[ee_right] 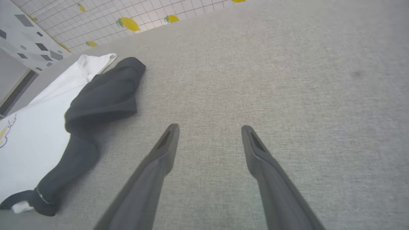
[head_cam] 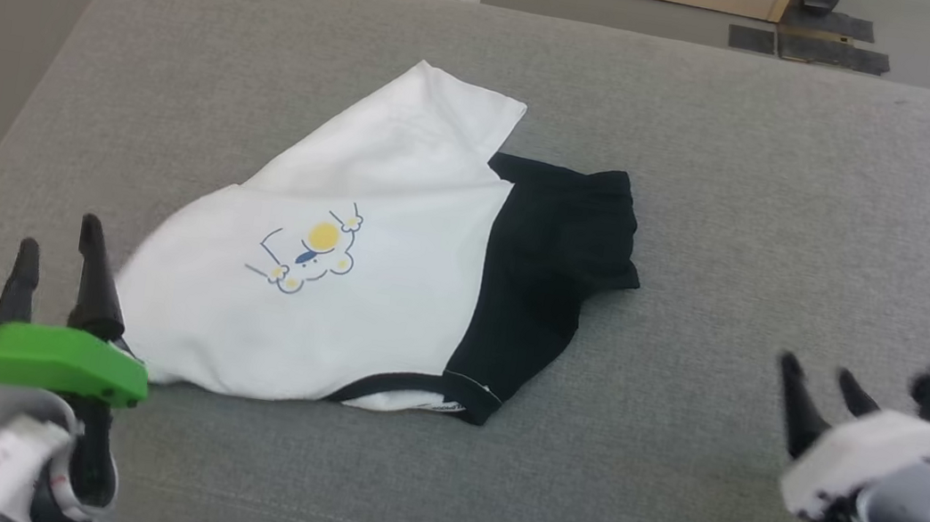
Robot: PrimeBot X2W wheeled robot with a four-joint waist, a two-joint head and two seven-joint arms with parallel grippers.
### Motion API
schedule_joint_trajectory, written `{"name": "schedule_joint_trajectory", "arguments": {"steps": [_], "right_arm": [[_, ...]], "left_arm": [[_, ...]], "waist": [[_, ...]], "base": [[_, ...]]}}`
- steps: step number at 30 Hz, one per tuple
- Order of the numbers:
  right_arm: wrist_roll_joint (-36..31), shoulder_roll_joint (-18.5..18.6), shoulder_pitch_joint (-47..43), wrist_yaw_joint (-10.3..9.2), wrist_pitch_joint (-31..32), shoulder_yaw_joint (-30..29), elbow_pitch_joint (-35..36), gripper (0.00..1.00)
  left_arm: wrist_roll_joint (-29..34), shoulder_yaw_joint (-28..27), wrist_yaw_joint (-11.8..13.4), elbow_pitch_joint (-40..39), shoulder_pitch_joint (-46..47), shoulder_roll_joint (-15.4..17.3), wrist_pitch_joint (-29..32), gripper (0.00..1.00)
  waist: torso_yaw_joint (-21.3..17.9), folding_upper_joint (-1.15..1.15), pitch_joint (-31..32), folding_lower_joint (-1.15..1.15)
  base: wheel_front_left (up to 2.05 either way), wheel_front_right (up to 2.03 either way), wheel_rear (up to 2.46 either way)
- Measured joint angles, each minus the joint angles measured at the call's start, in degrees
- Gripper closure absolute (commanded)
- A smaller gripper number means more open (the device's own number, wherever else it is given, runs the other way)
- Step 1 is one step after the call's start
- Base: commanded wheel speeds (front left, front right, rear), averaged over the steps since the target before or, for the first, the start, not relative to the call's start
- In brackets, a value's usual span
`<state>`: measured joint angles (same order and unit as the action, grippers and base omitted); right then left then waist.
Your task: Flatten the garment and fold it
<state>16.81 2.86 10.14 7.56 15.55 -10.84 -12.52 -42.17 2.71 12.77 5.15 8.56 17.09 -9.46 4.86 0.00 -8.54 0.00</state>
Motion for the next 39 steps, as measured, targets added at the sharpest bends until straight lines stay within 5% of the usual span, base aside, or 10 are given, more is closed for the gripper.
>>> {"name": "schedule_joint_trajectory", "arguments": {"steps": [6,9,20,26,27,28,35,39], "right_arm": [[-1.8,0.0,8.3,0.00,5.8,11.0,-1.3,0.00],[-5.1,-0.1,16.3,0.01,10.8,15.6,-5.8,0.00],[-19.2,-0.1,29.5,0.01,19.9,17.5,-25.8,0.00],[-18.7,0.3,31.3,-0.01,19.7,18.5,-28.7,0.02],[-18.1,0.4,31.4,-0.01,19.2,18.5,-28.8,0.66],[-17.0,0.4,31.6,-0.01,17.9,18.4,-28.8,1.00],[-7.9,0.0,31.5,0.01,7.3,13.8,-26.2,1.00],[-7.1,4.5,29.8,0.04,6.1,7.3,-20.1,1.00]], "left_arm": [[9.2,0.1,-0.4,-0.6,-3.3,-1.7,-5.0,0.00],[13.1,-1.4,-1.2,-3.6,-3.5,-5.4,-5.3,0.00],[18.5,-2.4,-6.8,-2.3,-1.6,-11.4,-5.3,0.00],[19.6,-3.1,-8.5,-0.9,-0.8,-12.5,-5.3,0.00],[19.6,-3.3,-8.7,-0.7,-0.8,-12.6,-5.3,0.00],[19.7,-3.5,-9.0,-0.4,-0.8,-12.8,-5.3,0.00],[20.1,-4.5,-9.8,1.2,-0.9,-13.4,-5.3,0.00],[20.7,-5.3,-10.3,1.7,-1.1,-13.5,-5.3,0.00]], "waist": [[1.4,0.00,-0.8,0.00],[2.4,0.00,-2.2,0.00],[6.8,0.00,-6.7,0.00],[8.7,0.00,-8.6,0.00],[8.8,0.00,-8.7,0.00],[8.8,0.00,-8.8,0.00],[7.9,0.00,-6.9,0.00],[6.8,0.00,-4.8,0.00]], "base": [[0.00,0.00,0.00],[0.00,0.00,0.00],[0.00,0.00,0.00],[0.00,0.00,0.00],[0.00,0.00,0.00],[0.00,0.00,0.00],[0.00,0.00,0.00],[0.00,0.00,0.00]]}}
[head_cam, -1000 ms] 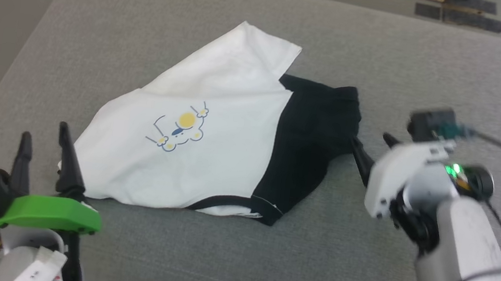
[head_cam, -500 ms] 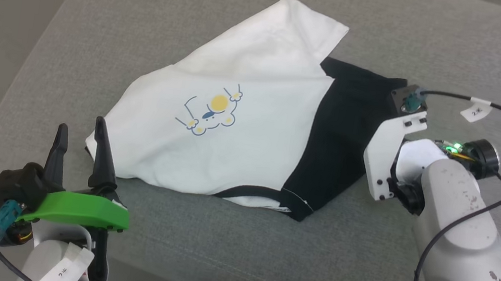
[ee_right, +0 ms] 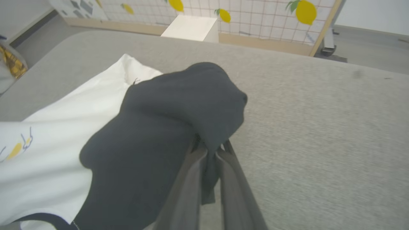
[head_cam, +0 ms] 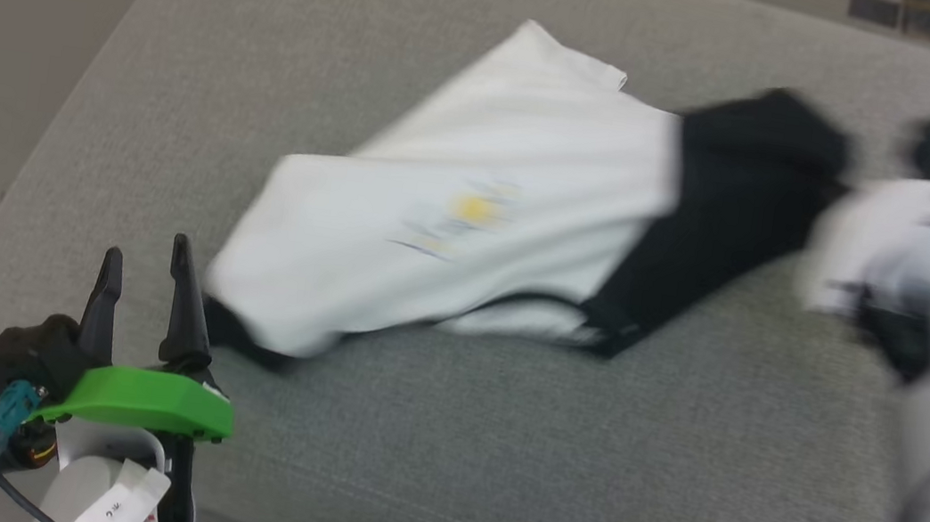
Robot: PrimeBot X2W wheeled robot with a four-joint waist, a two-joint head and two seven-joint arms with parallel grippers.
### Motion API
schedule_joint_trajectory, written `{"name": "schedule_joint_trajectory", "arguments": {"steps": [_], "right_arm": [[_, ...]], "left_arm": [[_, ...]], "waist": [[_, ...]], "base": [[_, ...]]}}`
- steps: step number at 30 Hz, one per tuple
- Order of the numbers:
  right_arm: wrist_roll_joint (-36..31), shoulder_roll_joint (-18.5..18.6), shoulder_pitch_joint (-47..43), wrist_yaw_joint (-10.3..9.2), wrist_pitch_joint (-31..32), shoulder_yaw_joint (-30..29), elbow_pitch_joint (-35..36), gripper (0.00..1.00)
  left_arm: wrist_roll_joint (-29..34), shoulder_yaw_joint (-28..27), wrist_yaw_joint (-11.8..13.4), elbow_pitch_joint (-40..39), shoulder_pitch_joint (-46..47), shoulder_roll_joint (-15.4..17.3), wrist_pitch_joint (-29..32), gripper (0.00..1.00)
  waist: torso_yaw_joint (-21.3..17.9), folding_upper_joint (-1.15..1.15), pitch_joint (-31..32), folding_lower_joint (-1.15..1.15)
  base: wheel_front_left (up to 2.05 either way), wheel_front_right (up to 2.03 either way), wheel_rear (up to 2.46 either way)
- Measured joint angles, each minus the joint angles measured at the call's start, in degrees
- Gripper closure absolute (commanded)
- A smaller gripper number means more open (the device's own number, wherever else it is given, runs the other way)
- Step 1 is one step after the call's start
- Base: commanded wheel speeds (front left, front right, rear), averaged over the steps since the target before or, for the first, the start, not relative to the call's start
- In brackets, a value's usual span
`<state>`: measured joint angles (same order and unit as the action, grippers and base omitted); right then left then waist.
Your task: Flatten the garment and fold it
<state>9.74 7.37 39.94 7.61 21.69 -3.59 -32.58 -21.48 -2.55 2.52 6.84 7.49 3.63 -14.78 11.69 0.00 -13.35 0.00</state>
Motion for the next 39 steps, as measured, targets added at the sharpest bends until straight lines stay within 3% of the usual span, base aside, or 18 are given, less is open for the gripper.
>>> {"name": "schedule_joint_trajectory", "arguments": {"steps": [3,5,8,11,12,13,18,22,26,30,35,39], "right_arm": [[-1.0,5.5,-5.6,-0.01,2.6,-9.5,4.0,1.00],[-2.7,7.0,-10.1,-0.04,5.2,-15.5,5.9,1.00],[-4.3,6.0,-16.8,-0.04,9.8,-21.5,8.1,1.00],[-4.8,1.5,-21.2,-0.04,12.0,-24.3,10.9,0.97],[-4.8,0.3,-21.6,-0.04,11.6,-24.7,11.9,0.15],[-4.8,-0.7,-21.9,-0.04,10.5,-25.1,13.4,0.00],[-0.8,-3.3,-22.4,-0.04,2.4,-27.6,21.3,0.00],[1.5,-4.1,-26.0,-0.04,-0.6,-28.3,26.7,0.00],[5.0,-4.4,-29.6,-0.04,-0.8,-26.9,27.4,0.00],[5.7,-4.4,-30.1,-0.04,-1.1,-24.6,27.6,0.00],[6.6,-4.5,-29.9,-0.04,-1.6,-21.3,27.6,0.00],[6.8,-4.5,-29.4,-0.04,-2.3,-20.2,27.3,0.00]], "left_arm": [[0.6,-0.2,-0.3,0.4,-0.7,0.0,0.0,0.00],[0.7,-0.1,-0.6,0.8,-1.0,0.0,0.0,0.00],[0.7,0.1,-0.8,1.2,-1.0,-0.1,0.0,0.00],[0.7,0.1,-0.8,1.8,-1.1,-0.2,0.0,0.00],[0.7,0.2,-0.8,1.9,-1.2,-0.2,0.0,0.00],[0.7,0.3,-0.8,2.1,-1.3,-0.2,0.0,0.00],[-0.1,0.9,-1.1,2.9,-1.3,-0.2,0.9,0.00],[-1.9,2.8,-2.1,3.5,-0.2,-0.2,6.2,0.00],[-1.9,6.9,-2.5,6.4,7.8,0.5,19.2,0.00],[-1.0,10.9,-1.4,12.0,19.9,1.4,36.4,0.00],[1.3,14.8,0.3,20.0,30.7,2.7,53.4,0.00],[2.1,16.3,0.5,23.6,32.9,4.4,61.5,0.00]], "waist": [[-0.9,0.00,1.7,0.00],[-1.5,0.00,2.4,0.00],[-2.4,0.00,3.3,0.00],[-3.4,0.00,3.7,0.00],[-3.6,0.00,3.8,0.00],[-3.9,0.00,3.9,0.00],[-4.4,0.00,5.1,0.00],[-4.8,0.00,5.8,0.00],[-5.7,0.00,5.6,0.00],[-6.8,0.00,4.2,0.00],[-9.2,0.00,2.0,-0.01],[-11.3,0.00,0.2,0.00]], "base": [[0.00,0.00,0.00],[0.00,0.00,0.00],[0.00,0.00,0.00],[0.00,0.00,0.00],[0.00,0.00,0.00],[0.00,0.00,0.00],[0.00,0.00,0.00],[0.00,0.00,0.00],[0.00,0.00,0.00],[0.00,0.00,0.00],[0.00,0.00,0.00],[0.00,0.00,0.00]]}}
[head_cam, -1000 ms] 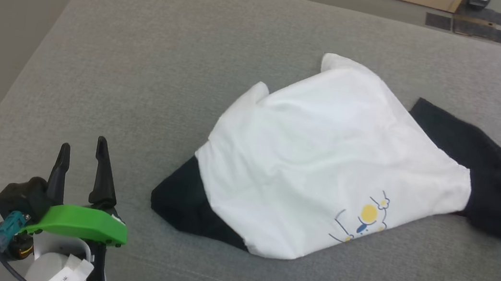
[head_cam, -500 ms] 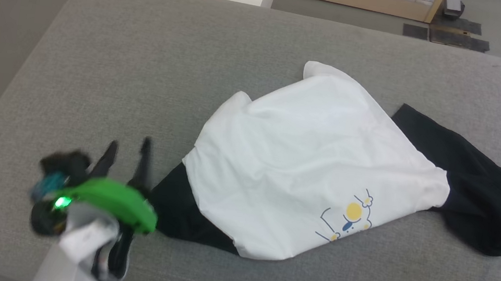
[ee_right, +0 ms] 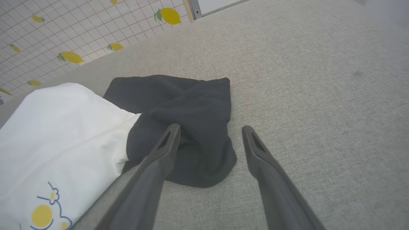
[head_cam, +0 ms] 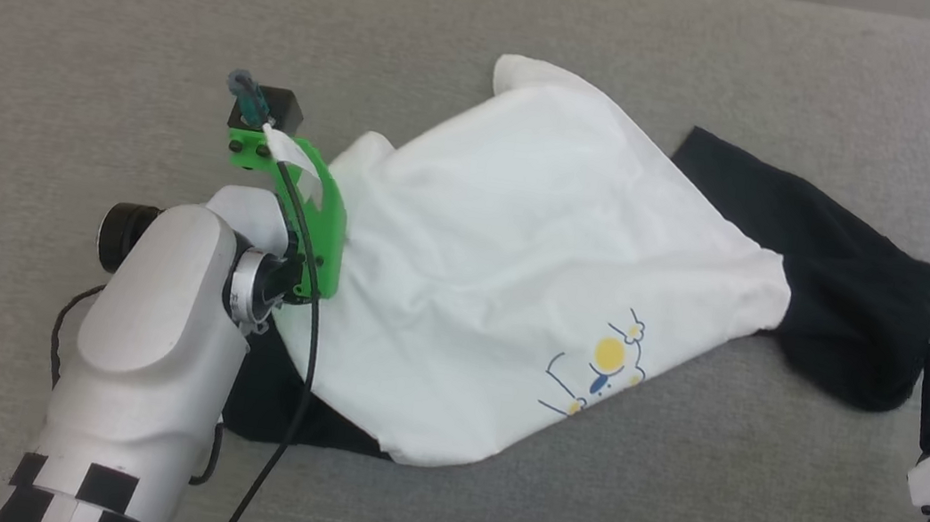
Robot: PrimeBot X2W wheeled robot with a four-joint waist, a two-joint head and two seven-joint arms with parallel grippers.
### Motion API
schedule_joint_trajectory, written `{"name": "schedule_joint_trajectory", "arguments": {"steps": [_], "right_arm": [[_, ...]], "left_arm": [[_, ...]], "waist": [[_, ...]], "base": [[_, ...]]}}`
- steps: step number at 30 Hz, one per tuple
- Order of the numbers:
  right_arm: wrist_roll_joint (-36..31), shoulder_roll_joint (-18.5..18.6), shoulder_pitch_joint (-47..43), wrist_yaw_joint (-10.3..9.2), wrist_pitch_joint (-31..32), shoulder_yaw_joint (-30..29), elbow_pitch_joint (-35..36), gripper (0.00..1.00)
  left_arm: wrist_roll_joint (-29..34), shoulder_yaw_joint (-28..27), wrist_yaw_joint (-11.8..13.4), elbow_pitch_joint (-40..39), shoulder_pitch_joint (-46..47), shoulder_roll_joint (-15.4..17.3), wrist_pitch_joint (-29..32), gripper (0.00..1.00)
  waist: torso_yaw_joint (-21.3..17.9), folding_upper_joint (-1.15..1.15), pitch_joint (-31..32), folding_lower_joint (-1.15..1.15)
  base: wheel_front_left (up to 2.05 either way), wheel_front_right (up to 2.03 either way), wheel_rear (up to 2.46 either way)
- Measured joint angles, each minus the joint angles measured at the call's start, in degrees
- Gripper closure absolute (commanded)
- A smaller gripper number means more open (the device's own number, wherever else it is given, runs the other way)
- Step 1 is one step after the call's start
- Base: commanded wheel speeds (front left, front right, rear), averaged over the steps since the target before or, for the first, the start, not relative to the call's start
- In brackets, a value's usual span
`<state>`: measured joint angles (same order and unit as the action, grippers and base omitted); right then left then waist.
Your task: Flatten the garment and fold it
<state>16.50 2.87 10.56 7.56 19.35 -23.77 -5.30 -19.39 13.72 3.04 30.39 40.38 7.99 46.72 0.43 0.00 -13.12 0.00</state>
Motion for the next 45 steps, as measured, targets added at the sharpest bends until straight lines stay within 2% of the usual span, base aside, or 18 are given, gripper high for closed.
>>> {"name": "schedule_joint_trajectory", "arguments": {"steps": [3,4,5,6,7,11,15,18,22,27,28,29,34,39,42,45], "right_arm": [[0.0,0.0,0.1,0.00,-0.8,-0.3,-0.5,0.00],[0.0,0.0,0.1,0.00,-0.9,-0.4,-0.7,0.00],[-0.1,0.0,0.2,0.00,-1.1,-0.4,-0.9,0.00],[-0.2,0.0,0.3,0.00,-1.2,-0.6,-1.0,0.00],[-0.4,0.0,0.3,0.00,-1.3,-0.7,-1.1,0.00],[-0.7,0.0,0.4,0.00,-1.7,-0.9,-1.6,0.00],[-0.8,0.0,1.7,0.00,-1.8,1.0,-2.0,0.00],[0.1,0.0,3.3,0.00,-2.5,3.6,-2.5,0.00],[1.3,0.0,4.2,0.00,-3.7,6.3,-3.8,0.00],[2.3,0.0,4.7,0.00,-6.0,7.6,-6.6,0.00],[2.5,0.0,4.7,0.00,-6.3,7.8,-7.1,0.00],[2.6,0.0,4.7,0.00,-6.7,7.8,-7.5,0.00],[2.5,0.1,4.7,0.01,-7.8,8.1,-8.4,0.00],[0.9,0.1,4.8,0.01,-7.5,8.0,-7.8,0.00],[0.2,0.0,4.7,0.01,-6.4,8.3,-6.9,0.00],[-0.1,0.1,4.6,0.01,-4.9,9.1,-5.8,0.00]], "left_arm": [[-0.5,0.0,-0.3,0.6,0.2,0.1,2.1,0.00],[-1.1,-0.2,-0.5,0.6,0.2,0.0,2.1,0.17],[-1.7,-0.5,-0.7,0.5,0.2,-0.1,2.0,0.63],[-2.0,-0.6,-1.0,0.4,0.2,-0.1,1.6,0.98],[-2.2,-0.7,-1.1,0.3,0.2,-0.2,1.3,1.00],[-3.9,-2.1,-1.6,-1.0,0.3,-0.4,-2.2,1.00],[-4.1,-4.5,-2.0,-4.0,3.4,0.8,-9.6,1.00],[-2.1,-6.2,-1.0,-5.7,8.7,4.0,-15.8,1.00],[1.1,-8.0,0.2,-5.5,15.9,9.5,-19.7,1.00],[3.5,-7.5,0.0,-3.1,20.3,11.8,-23.1,1.00],[3.5,-7.4,0.0,-2.4,20.4,11.8,-23.5,0.69],[3.5,-7.2,0.0,-1.7,20.4,11.6,-24.5,0.00],[3.5,-5.9,-3.0,1.0,20.3,11.1,-30.9,0.00],[1.6,-7.4,-4.2,-0.1,19.3,10.0,-39.2,0.00],[-0.6,-9.5,-4.2,-3.2,14.7,9.3,-44.7,0.00],[-2.0,-12.2,-3.0,-7.4,6.5,8.7,-49.7,0.00]], "waist": [[-1.4,0.00,-1.5,0.00],[-1.7,0.00,-1.9,0.00],[-2.0,0.00,-2.3,0.00],[-2.3,0.00,-2.7,0.00],[-2.5,0.00,-3.0,0.00],[-2.6,0.00,-3.7,0.00],[-2.8,0.00,-4.0,0.00],[-3.7,0.00,-4.7,0.00],[-5.6,0.00,-6.3,0.00],[-8.4,0.00,-9.9,0.00],[-8.8,0.00,-10.5,0.00],[-9.3,0.00,-11.2,0.00],[-10.5,0.00,-13.4,0.00],[-9.8,0.00,-12.5,0.00],[-8.8,0.00,-11.4,0.00],[-7.4,0.00,-9.8,0.00]], "base": [[0.00,0.00,0.00],[0.00,0.00,0.00],[0.00,0.00,0.00],[0.00,0.00,0.00],[0.00,0.00,0.00],[0.00,0.00,0.00],[0.00,0.00,0.00],[0.00,0.00,0.00],[0.00,0.00,0.00],[0.00,0.00,0.00],[0.00,0.00,0.00],[0.00,0.00,0.00],[0.00,0.00,0.00],[0.00,0.00,0.00],[0.00,0.00,0.00],[0.00,0.00,0.00]]}}
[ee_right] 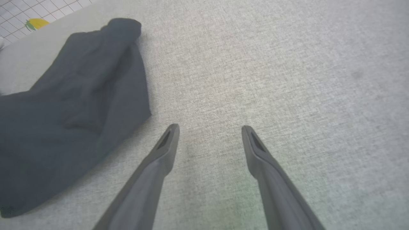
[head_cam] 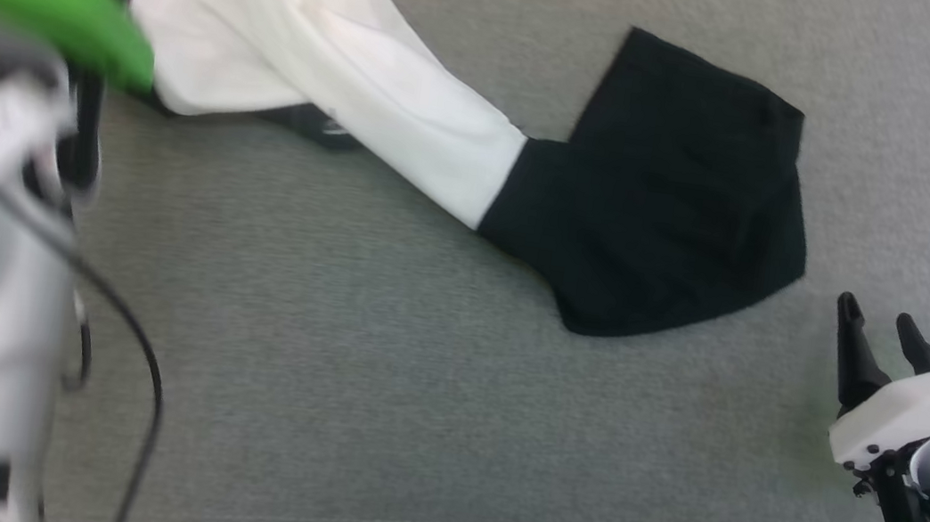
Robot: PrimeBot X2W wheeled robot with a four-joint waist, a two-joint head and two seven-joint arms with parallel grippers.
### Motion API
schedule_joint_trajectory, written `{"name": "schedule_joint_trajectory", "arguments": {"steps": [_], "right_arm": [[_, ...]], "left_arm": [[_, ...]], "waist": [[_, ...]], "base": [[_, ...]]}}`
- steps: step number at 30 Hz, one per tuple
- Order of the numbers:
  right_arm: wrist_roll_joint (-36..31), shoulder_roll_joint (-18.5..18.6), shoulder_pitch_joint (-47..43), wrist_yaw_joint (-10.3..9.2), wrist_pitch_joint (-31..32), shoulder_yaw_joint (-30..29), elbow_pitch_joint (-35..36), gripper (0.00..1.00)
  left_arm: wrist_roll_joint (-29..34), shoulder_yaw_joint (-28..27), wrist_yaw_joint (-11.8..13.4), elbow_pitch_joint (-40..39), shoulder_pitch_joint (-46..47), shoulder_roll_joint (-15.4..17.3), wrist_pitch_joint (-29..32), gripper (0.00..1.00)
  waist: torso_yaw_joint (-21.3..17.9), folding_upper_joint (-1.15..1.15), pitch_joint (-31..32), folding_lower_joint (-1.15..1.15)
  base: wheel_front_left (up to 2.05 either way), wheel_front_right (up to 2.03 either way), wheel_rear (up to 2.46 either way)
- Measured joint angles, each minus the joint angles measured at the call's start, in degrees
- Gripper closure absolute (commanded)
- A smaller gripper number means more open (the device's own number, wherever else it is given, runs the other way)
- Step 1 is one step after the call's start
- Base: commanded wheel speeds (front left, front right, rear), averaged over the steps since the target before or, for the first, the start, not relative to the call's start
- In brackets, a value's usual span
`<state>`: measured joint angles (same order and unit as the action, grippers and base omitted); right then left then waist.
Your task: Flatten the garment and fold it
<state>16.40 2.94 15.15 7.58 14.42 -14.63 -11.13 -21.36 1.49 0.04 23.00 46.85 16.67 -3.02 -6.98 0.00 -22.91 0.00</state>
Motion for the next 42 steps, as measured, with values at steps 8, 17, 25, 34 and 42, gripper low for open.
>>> {"name": "schedule_joint_trajectory", "arguments": {"steps": [8,17,25,34,42], "right_arm": [[-1.8,0.0,-0.1,0.00,5.4,5.8,1.8,0.00],[-7.0,-0.2,2.3,0.00,16.1,23.1,0.3,0.00],[-13.2,-0.2,10.9,0.00,19.9,26.9,-9.9,0.00],[-14.6,0.0,15.7,-0.02,20.3,28.1,-18.8,0.49],[-6.5,0.6,14.6,0.00,15.6,28.6,-15.8,1.00]], "left_arm": [[-3.3,-2.9,4.0,-11.1,-26.4,-5.9,-6.7,0.00],[-6.0,-2.1,5.9,-15.4,-37.9,-10.5,-6.6,0.00],[-5.8,-0.7,6.1,-17.0,-38.1,-10.6,-6.2,0.00],[-5.4,0.4,6.1,-16.8,-37.8,-10.6,-6.2,0.00],[-5.4,1.0,6.4,-16.2,-37.8,-10.6,-6.2,0.00]], "waist": [[5.3,0.00,5.8,0.01],[10.1,0.00,9.7,0.01],[12.5,0.00,9.1,0.01],[13.6,0.00,7.5,0.01],[13.5,0.00,9.0,0.01]], "base": [[0.00,0.00,0.00],[0.00,0.00,0.00],[0.00,0.00,0.00],[0.00,0.00,0.00],[0.00,0.00,0.00]]}}
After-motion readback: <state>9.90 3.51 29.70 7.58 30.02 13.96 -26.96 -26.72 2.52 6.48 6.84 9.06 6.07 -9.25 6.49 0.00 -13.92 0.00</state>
